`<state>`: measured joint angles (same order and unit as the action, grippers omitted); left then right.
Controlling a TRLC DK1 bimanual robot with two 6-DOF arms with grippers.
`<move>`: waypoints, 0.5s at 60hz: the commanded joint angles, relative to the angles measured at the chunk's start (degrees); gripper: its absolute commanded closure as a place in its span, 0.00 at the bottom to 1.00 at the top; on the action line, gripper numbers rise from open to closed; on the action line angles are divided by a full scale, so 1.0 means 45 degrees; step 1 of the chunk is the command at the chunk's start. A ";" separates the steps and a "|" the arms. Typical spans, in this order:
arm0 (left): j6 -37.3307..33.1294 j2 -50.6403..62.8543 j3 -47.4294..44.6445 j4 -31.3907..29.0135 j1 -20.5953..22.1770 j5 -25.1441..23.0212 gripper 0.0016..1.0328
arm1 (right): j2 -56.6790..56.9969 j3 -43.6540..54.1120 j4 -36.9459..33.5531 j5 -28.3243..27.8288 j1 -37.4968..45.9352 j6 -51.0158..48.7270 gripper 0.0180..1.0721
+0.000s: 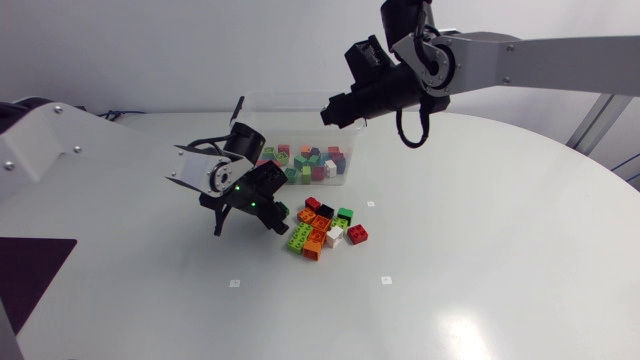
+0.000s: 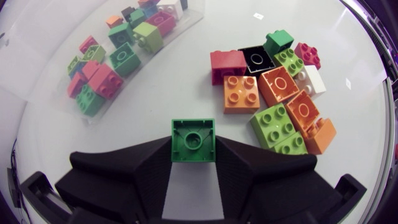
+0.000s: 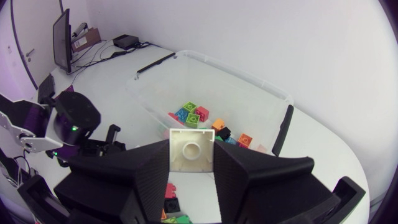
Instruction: Place the duplo bricks in the container
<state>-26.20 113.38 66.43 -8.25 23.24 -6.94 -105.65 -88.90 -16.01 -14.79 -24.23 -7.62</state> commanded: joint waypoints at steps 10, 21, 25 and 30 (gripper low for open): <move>-0.0097 -0.2462 -0.1345 -0.0022 -0.0107 -0.0001 0.69 | -0.1640 -0.1689 0.0316 0.0200 0.0150 0.0482 0.73; 0.0138 -0.4083 -0.1326 -0.0373 -0.0322 -0.0372 0.69 | -0.2929 -0.2998 0.0277 0.0571 0.0150 0.0658 0.59; 0.0294 -0.4493 -0.1130 -0.0452 -0.0439 -0.0489 0.69 | -0.3242 -0.3310 0.0179 0.0747 0.0091 0.0658 0.44; 0.0645 -0.4708 -0.0759 -0.0452 -0.0673 -0.0645 0.69 | -0.3476 -0.3545 0.0042 0.0962 0.0013 0.0658 0.23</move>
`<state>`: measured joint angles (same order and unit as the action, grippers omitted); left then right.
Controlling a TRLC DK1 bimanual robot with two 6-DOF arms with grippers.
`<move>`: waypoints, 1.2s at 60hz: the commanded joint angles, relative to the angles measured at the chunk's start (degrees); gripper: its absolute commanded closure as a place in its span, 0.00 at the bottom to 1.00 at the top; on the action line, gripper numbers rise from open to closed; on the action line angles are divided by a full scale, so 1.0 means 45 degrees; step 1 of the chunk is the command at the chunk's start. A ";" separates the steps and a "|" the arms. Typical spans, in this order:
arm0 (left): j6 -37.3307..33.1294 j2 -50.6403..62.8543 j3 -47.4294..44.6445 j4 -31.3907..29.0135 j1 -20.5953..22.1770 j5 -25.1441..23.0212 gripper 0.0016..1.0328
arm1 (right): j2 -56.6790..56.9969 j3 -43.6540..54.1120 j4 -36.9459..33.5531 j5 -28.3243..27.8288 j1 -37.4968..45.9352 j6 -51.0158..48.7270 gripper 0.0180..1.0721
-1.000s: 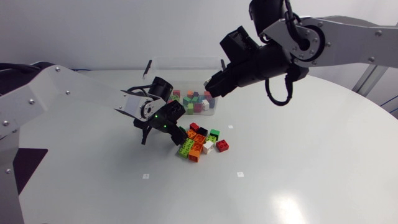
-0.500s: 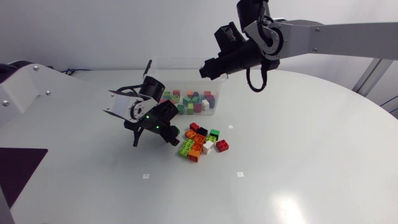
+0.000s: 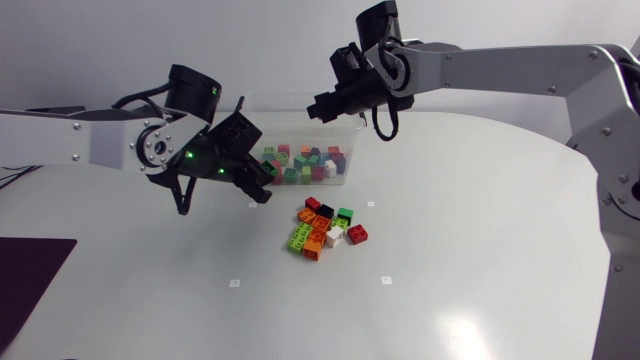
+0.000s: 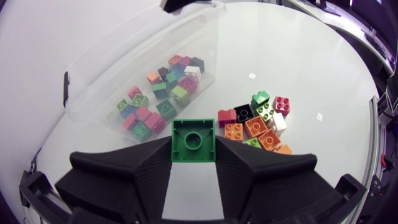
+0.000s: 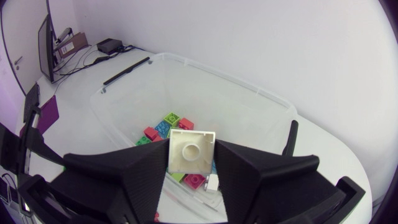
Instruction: Place the duplo bricks in the container
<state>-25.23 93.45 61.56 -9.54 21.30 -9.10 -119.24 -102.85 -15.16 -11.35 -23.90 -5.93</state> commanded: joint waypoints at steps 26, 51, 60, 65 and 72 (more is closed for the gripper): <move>0.2541 0.0933 0.3156 0.1163 -0.1022 -0.0672 0.69 | 0.2103 0.2015 -0.0167 0.0336 -0.0001 0.0186 0.07; 0.3342 0.3882 0.6281 0.1612 -0.0827 -0.0731 0.69 | 0.5658 0.7601 -0.0284 0.0297 0.0194 -0.0615 0.07; 0.3537 0.4839 0.7277 0.1534 -0.0768 -0.0711 0.69 | 0.5853 0.8929 -0.0460 0.0355 0.0018 -0.0908 0.07; 0.3615 0.5112 0.7590 0.1417 -0.0690 -0.0692 0.63 | 0.5814 0.9418 -0.0675 0.0551 -0.0158 -0.1025 0.07; 0.3674 0.5503 0.8078 0.0948 -0.0554 -0.0497 0.18 | 0.5580 0.9925 -0.1007 0.0805 -0.0450 -0.0869 0.07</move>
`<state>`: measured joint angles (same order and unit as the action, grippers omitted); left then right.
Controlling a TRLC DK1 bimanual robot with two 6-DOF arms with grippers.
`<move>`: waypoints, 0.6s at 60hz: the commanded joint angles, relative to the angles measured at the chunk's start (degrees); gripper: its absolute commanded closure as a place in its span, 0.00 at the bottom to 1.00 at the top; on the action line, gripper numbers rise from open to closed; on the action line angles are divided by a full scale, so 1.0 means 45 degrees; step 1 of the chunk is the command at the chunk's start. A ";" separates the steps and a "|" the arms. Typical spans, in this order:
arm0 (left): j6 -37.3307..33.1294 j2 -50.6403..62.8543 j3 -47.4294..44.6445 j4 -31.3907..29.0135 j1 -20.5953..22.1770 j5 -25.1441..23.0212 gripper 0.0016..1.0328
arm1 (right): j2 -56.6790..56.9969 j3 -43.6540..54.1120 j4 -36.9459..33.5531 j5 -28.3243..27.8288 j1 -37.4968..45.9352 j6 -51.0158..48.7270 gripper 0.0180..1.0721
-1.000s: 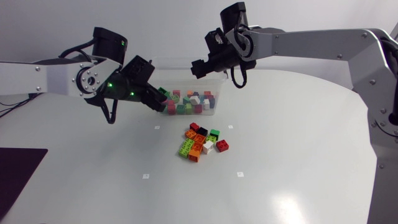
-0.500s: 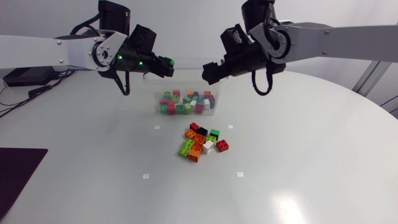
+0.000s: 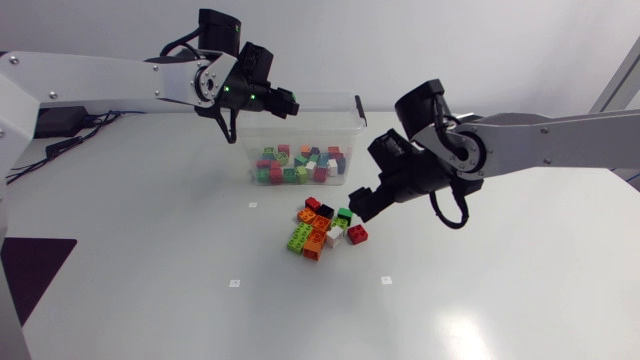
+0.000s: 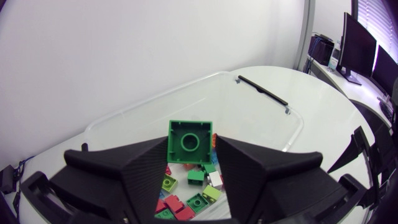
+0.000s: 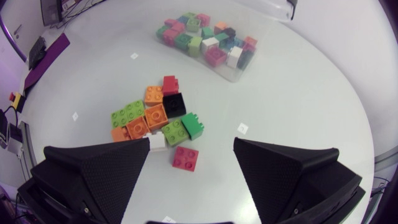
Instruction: Place the duplo bricks in the container
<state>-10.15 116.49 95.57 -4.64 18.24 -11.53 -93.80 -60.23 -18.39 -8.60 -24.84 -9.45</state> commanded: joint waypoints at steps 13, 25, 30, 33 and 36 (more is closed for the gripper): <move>0.0401 -0.0144 0.0227 -0.0452 0.0087 0.0160 0.05 | -0.1285 0.0298 -0.0678 0.0759 -0.0710 0.0401 0.08; 0.0166 -0.2312 -0.1667 -0.1273 -0.0127 0.0160 0.06 | -0.2476 -0.0288 -0.0932 0.1130 -0.0867 0.0753 0.11; -0.0224 -0.3210 -0.2449 -0.2191 -0.0225 0.0160 0.06 | -0.2867 -0.0640 -0.1010 0.1267 -0.0886 0.0851 0.11; -0.0556 -0.3718 -0.2937 -0.2620 -0.0284 0.0160 0.06 | -0.3101 -0.0835 -0.1030 0.1364 -0.0886 0.0890 0.11; -0.0849 -0.4069 -0.3367 -0.3030 -0.0284 0.0160 0.07 | -0.3257 -0.1030 -0.1147 0.1423 -0.0886 0.0948 0.11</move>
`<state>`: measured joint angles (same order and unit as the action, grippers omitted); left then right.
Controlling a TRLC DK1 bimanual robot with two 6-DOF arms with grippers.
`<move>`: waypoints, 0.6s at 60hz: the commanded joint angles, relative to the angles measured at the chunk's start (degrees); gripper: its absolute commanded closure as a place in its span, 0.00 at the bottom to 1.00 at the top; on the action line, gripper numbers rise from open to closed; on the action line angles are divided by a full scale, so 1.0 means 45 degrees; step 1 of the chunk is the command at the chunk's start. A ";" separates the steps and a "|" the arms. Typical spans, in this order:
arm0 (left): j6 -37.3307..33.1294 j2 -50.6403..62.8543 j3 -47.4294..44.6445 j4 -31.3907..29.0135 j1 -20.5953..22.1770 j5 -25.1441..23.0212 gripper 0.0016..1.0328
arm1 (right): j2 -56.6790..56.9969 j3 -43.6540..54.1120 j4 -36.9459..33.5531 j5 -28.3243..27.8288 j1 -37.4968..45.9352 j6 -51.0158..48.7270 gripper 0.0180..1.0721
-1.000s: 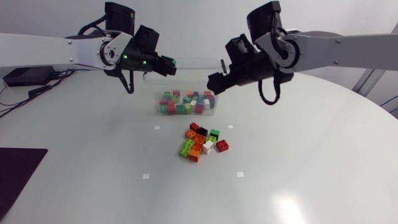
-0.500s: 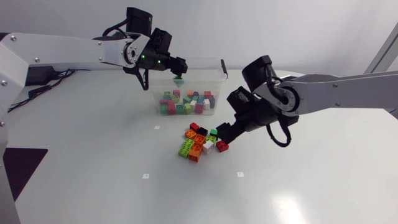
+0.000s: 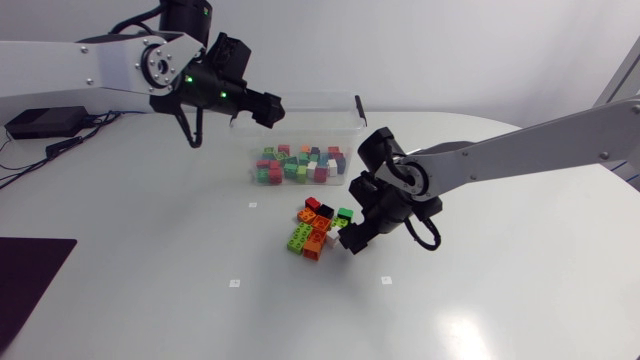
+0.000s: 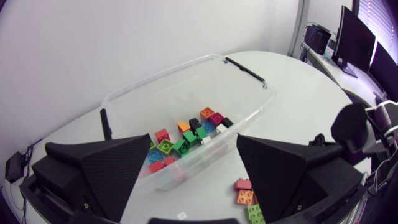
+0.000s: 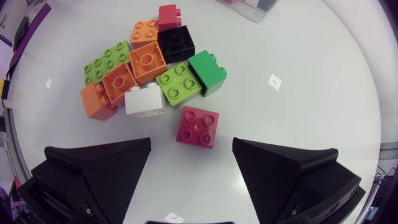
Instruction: Place the duplo bricks in the container
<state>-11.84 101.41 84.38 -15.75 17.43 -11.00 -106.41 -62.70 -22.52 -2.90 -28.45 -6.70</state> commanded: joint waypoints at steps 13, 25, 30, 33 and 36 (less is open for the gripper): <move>-0.1374 -0.2046 -0.3380 -0.1911 0.0169 0.0043 0.07 | -0.1236 -0.1302 -0.0581 0.0409 -0.0104 0.0434 0.21; -0.1491 -0.2027 -0.4630 -0.3043 0.1205 0.0063 0.09 | -0.1431 -0.1439 -0.0659 0.0487 -0.0143 0.0473 0.44; -0.1432 -0.1792 -0.4981 -0.3043 0.1830 0.0317 0.09 | -0.1549 -0.1419 -0.0659 0.0487 -0.0143 0.0473 0.56; -0.1413 -0.1558 -0.5118 -0.3043 0.2181 0.0395 0.09 | -0.1568 -0.1341 -0.0659 0.0487 -0.0143 0.0473 0.64; -0.1393 -0.1343 -0.5177 -0.3043 0.2455 0.0492 0.09 | -0.1568 -0.1302 -0.0639 0.0487 -0.0104 0.0473 0.72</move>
<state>-17.85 93.54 62.59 -29.08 26.74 -9.54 -112.03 -68.20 -24.69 -1.21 -28.47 -5.93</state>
